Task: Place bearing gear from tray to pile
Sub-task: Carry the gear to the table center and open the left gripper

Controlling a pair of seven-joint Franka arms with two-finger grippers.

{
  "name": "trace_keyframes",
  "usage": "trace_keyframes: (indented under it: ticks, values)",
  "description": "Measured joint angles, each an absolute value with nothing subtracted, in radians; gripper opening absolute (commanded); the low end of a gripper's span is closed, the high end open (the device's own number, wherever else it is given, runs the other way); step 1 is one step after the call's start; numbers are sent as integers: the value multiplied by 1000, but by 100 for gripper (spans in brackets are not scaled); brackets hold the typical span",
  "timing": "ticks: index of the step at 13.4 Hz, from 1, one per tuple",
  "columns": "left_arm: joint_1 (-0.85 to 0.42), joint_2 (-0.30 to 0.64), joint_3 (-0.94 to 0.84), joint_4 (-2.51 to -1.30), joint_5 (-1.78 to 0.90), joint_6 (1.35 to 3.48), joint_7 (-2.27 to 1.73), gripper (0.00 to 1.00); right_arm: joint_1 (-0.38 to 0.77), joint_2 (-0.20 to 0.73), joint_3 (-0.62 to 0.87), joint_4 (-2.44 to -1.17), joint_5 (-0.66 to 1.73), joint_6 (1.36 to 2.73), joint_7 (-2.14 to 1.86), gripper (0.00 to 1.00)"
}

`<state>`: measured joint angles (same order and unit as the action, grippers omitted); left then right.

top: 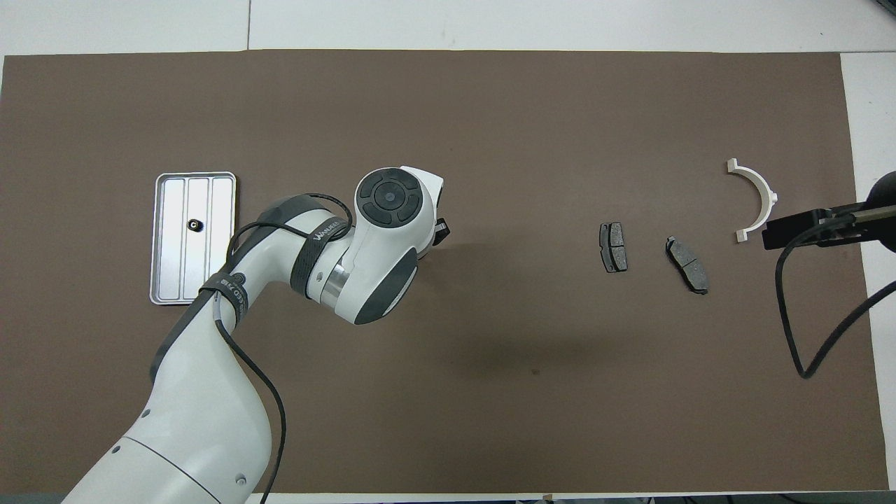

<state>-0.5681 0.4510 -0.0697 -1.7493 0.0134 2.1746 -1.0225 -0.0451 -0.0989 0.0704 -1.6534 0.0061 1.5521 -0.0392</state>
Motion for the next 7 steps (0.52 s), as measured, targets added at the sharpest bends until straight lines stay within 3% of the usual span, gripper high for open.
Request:
trace_keyframes:
  ticks: [5,6,7]
  values:
    - [-568,451,-69,-1793,14,2209,-1023,24,-45,-99,70,-1654,6,1552,-39,100]
    - [-568,451,-69,-1795,14,2210,-1023,51,-45,-99,70,-1654,6,1552,-39,100]
    - [-568,451,-69,-1795,14,2210,-1023,100,-45,-99,70,-1654,6,1552,-39,100]
